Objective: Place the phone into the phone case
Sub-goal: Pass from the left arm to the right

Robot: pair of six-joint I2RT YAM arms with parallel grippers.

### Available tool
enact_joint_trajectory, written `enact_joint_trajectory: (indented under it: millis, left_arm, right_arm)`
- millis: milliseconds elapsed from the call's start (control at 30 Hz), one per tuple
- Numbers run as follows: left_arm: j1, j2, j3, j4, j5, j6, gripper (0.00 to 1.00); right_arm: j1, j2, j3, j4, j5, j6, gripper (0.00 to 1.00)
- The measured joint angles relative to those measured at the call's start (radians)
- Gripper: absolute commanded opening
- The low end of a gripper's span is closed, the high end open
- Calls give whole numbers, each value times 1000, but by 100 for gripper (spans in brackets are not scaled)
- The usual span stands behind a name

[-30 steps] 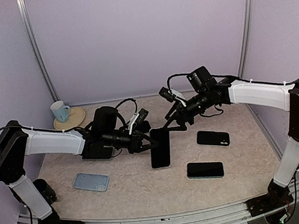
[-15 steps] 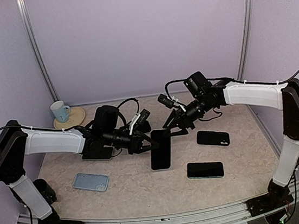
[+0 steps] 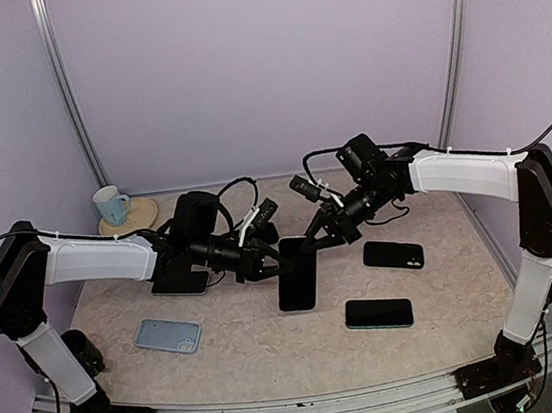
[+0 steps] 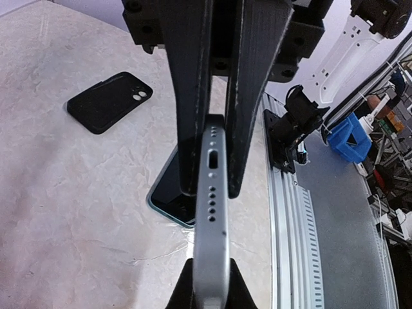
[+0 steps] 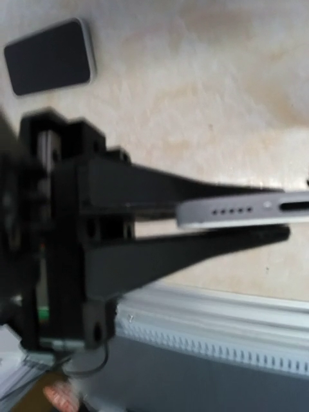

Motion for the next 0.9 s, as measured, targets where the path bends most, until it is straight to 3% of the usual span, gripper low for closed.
enact_joint_trajectory:
  millis: [167,233,433,667,800,900]
  left_arm:
    - [5,0,0,11,19,0,27]
    - [8,0,0,30,19,-13,40]
    - [34,-9,-23,108,0,-64,69]
    - [45,-63,-87,194,-63,-114,84]
    - [46,-94,-138,276,-95,-153,98]
    - [46,-111,-183,344,-132,-194,99]
  right_arm:
    - [0,0,5,-23,-29,-2,0]
    - [3,0,5,-23,-27,-5,0]
    - [3,2,5,-21,-15,2,0]
    - [2,-5,0,66,44,93,0]
    - [2,-41,-34,175,69,188,0]
    - [2,-92,-80,264,84,275,0]
